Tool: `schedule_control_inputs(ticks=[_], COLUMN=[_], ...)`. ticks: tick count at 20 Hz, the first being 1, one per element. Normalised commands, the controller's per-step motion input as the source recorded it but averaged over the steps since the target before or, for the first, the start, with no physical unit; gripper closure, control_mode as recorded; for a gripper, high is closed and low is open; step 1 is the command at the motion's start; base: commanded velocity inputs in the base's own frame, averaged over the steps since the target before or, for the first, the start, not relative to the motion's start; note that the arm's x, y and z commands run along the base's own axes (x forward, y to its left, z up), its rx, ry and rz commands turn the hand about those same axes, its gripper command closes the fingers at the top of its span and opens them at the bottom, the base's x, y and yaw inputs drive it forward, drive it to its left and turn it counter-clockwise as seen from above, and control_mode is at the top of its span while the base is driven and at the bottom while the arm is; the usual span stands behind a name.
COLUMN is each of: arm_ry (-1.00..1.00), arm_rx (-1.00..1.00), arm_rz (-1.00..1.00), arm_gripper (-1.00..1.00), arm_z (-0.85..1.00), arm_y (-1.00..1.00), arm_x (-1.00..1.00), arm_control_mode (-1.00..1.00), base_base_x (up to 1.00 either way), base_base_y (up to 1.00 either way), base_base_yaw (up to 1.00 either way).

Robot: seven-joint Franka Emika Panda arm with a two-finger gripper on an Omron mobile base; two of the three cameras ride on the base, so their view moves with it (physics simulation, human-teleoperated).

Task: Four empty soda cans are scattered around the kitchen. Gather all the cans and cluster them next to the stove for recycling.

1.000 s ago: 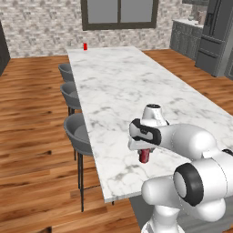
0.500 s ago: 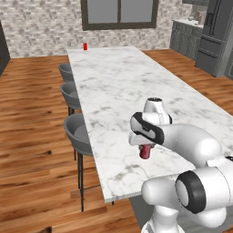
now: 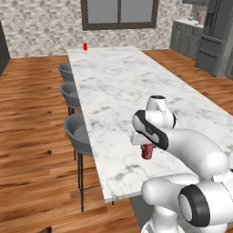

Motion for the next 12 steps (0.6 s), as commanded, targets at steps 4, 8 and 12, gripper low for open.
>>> schedule_control_inputs(ticks=[4, 8, 12], arm_ry=[0.00, 0.00, 0.00], arm_rx=[0.00, 0.00, 0.00], arm_rz=[0.00, -0.01, 0.00], arm_gripper=[1.00, 1.00, 1.00], arm_z=[0.16, 0.21, 0.22], arm_y=[-0.05, -0.06, -0.07], arm_x=[-0.20, -0.22, -0.37], arm_control_mode=[-1.00, -1.00, -1.00], base_base_x=[0.00, 0.00, 0.00], base_base_y=[0.00, 0.00, 0.00], base_base_yaw=[0.00, 0.00, 0.00])
